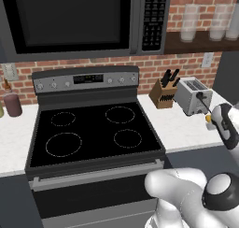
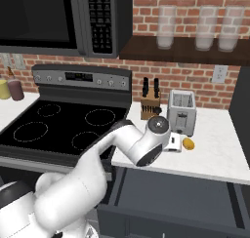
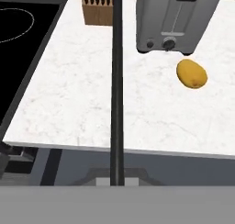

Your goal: Pick the ladle from the drawer and place it on the counter.

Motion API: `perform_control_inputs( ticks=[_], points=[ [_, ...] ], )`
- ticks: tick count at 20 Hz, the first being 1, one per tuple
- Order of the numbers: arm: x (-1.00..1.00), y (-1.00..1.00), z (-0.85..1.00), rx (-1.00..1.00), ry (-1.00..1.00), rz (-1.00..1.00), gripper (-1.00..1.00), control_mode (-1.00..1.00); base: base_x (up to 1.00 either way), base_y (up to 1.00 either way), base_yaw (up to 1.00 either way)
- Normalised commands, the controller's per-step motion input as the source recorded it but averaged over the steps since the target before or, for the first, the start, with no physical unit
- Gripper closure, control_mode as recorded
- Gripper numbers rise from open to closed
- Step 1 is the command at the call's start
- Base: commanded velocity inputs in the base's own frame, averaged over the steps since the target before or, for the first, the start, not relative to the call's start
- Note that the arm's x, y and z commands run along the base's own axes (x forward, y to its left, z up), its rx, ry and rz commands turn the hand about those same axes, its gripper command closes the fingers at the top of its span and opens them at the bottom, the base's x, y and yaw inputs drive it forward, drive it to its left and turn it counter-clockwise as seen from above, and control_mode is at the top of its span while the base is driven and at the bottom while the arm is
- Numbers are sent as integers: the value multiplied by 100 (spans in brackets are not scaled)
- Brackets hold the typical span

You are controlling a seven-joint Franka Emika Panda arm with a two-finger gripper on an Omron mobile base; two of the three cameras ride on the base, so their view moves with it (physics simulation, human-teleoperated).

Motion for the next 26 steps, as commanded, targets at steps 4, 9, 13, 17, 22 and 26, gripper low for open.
perform_control_inputs(
  ticks=[4,9,13,17,22,26],
  points=[
    [46,11,-33,-3,7,0,100,-100,0,0,0],
    [38,12,-34,-4,2,0,100,-100,0,0,0],
    [25,4,-29,-1,0,0,100,-100,0,0,0],
    [28,5,-31,-4,12,0,100,-100,0,0,0],
    [31,11,-36,-9,21,0,100,-100,0,0,0],
    [28,6,-26,-2,10,0,100,-100,0,0,0]
  ],
)
